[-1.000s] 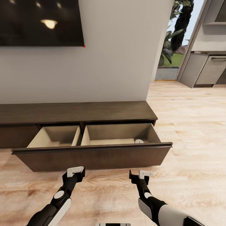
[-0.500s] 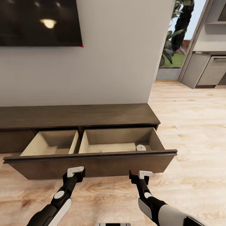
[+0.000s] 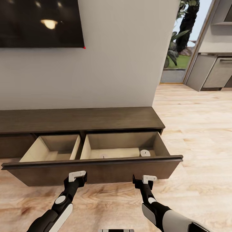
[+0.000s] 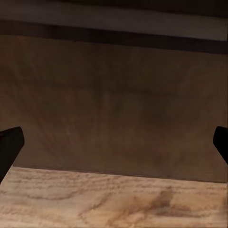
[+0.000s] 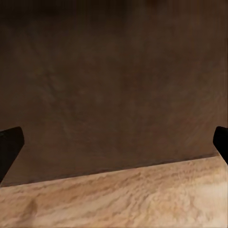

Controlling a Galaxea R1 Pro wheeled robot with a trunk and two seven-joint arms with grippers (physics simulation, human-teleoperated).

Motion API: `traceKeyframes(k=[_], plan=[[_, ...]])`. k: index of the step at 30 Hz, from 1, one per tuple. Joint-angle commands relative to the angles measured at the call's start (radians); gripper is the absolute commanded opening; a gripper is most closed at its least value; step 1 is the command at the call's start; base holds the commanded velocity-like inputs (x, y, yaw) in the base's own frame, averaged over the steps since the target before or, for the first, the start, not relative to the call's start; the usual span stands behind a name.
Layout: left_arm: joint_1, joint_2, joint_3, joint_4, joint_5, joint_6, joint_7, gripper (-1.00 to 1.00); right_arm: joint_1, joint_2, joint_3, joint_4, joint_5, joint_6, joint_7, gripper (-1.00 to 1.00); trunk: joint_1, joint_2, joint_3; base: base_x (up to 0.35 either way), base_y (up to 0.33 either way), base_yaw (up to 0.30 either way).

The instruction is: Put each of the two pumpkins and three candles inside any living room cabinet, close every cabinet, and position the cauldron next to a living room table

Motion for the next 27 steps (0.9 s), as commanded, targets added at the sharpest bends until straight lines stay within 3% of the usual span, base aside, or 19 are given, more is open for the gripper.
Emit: traceKeyframes(k=[1, 27], plan=[[-0.001, 0.001, -0.004, -0.002, 0.005, 0.002, 0.008, 1.00, -0.001, 0.000, 0.008, -0.001, -0.004, -0.002, -0.008, 1.00, 0.000, 0.000, -0.001, 0.206, 0.000, 0.000], [-0.001, 0.003, -0.003, -0.002, 0.005, 0.004, 0.008, 1.00, -0.001, 0.000, 0.009, -0.001, -0.004, -0.002, -0.008, 1.00, 0.000, 0.000, -0.001, 0.298, 0.000, 0.000]])
